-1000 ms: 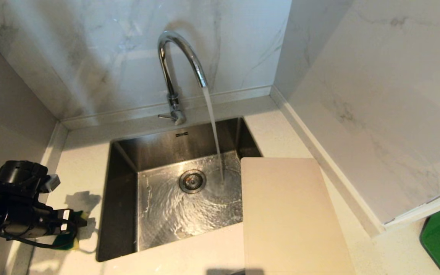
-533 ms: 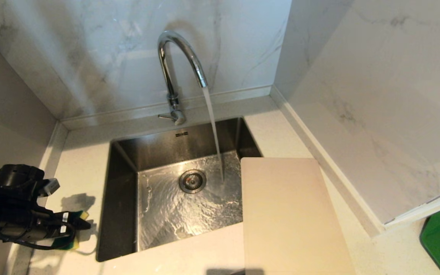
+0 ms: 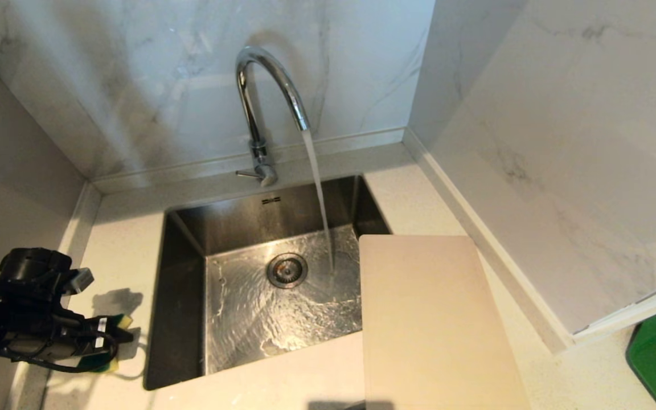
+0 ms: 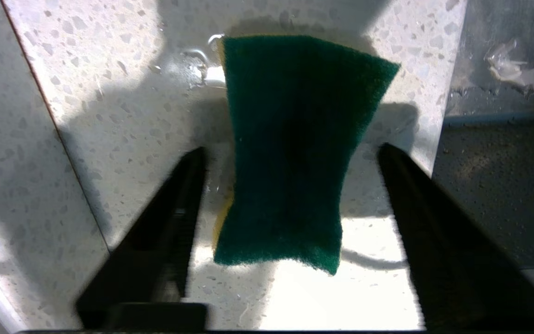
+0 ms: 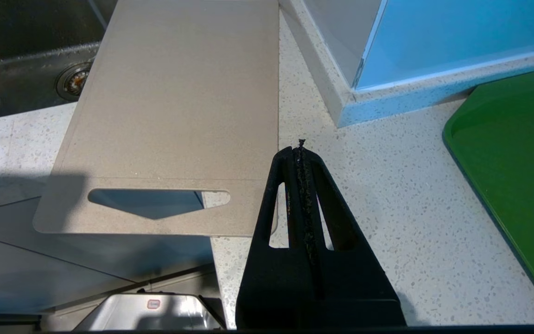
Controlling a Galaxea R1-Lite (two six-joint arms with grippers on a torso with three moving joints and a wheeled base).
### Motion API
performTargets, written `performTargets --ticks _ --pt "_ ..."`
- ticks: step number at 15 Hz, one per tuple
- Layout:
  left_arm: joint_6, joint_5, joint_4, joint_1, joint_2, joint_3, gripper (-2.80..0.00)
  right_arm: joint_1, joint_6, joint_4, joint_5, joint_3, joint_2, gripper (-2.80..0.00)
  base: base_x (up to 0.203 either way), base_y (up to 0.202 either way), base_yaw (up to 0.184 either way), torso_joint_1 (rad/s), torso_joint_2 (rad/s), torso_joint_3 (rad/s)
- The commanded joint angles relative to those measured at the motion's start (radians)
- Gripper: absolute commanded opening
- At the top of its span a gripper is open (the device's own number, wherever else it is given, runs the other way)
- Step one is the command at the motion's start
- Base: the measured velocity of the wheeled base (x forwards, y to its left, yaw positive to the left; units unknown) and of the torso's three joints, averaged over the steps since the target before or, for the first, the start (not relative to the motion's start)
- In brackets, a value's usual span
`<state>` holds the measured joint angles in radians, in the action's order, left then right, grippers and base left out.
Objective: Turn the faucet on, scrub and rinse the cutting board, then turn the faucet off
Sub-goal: Pick up the cleaning cloth
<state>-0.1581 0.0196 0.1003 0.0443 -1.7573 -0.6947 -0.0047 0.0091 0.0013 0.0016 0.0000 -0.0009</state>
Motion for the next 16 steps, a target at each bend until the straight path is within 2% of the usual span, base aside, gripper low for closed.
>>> performTargets --ticks 1,5,7,14,16 --pt "-0.004 -0.001 0.018 0.000 -0.007 0.000 -2.80 0.000 0.000 0.000 0.000 0.000 -0.001 -2.80 0.000 0.000 0.000 0.000 0.00 0.000" --pt "-0.004 -0.008 0.018 0.000 -0.002 0.005 -2.80 0.000 0.000 0.000 0.000 0.000 -0.001 -2.80 0.000 0.000 0.000 0.000 0.00 0.000" --pt "-0.006 -0.047 0.018 0.000 0.007 0.006 -2.80 0.000 0.000 0.000 0.000 0.000 -0.001 -2.80 0.000 0.000 0.000 0.000 0.00 0.000" --pt "-0.032 -0.049 0.042 -0.001 0.028 0.002 -2.80 0.000 0.000 0.000 0.000 0.000 -0.001 -2.80 0.000 0.000 0.000 0.000 0.00 0.000" --pt "-0.032 -0.103 0.103 -0.002 0.045 0.025 -2.80 0.000 0.000 0.000 0.000 0.000 -0.001 -2.80 0.000 0.000 0.000 0.000 0.00 0.000"
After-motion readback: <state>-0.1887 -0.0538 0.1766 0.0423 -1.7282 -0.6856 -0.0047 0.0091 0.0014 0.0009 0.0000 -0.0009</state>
